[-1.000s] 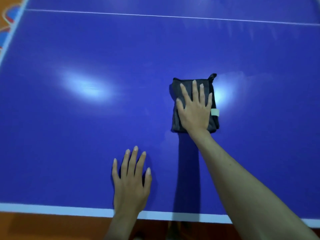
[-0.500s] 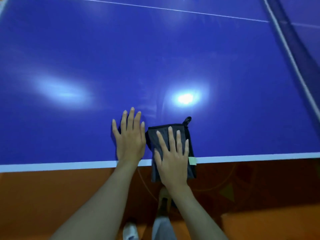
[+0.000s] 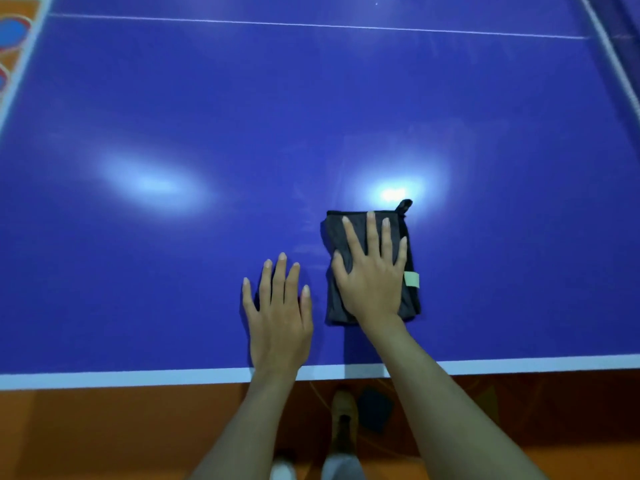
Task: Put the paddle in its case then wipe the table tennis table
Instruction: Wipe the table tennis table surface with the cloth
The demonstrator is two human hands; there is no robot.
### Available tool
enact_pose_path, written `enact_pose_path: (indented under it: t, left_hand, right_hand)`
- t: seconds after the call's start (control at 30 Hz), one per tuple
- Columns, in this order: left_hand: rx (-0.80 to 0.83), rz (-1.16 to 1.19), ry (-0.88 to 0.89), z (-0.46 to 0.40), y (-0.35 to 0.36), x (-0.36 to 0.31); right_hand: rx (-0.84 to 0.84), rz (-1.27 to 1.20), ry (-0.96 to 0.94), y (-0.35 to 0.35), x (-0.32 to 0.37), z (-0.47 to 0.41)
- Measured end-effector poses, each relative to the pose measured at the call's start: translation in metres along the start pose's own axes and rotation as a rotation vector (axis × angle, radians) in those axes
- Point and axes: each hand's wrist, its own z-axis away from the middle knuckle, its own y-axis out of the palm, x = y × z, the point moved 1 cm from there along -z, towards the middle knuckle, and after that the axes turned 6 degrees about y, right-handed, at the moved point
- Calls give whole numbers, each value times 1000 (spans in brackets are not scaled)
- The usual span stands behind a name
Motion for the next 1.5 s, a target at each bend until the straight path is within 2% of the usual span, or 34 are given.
enact_pose_path:
  t: [0.27,0.4,0.57,0.73,1.0,1.13,1.33,1.5]
  left_hand:
    - [6,-15,8,-2,1,1]
    - [6,-18,-8,-5,4,2]
    - [-25,19,2,-6,-1,0]
    - [-52,96,17,-6,-6,0]
    - [-116,104,61,3,-14,-1]
    - [-134,132,4,2,-27,-9]
    - [-26,200,16,15,-41,-43]
    - [15,308,-21,24,-34,-100]
  right_hand:
    - [-16,-60,-25,17,19,-142]
    - [-9,-48,-45,23,20,-157]
    - [0,-70,-22,19,20,-119]
    - [4,-62,-55,7,13,-29]
    - [114,-18,-165,-16,-21,106]
    - [165,-22,-248,-26,-49,121]
    - [177,-1,-181,-34,-104,113]
    - [186,13,-151,-42,-174,96]
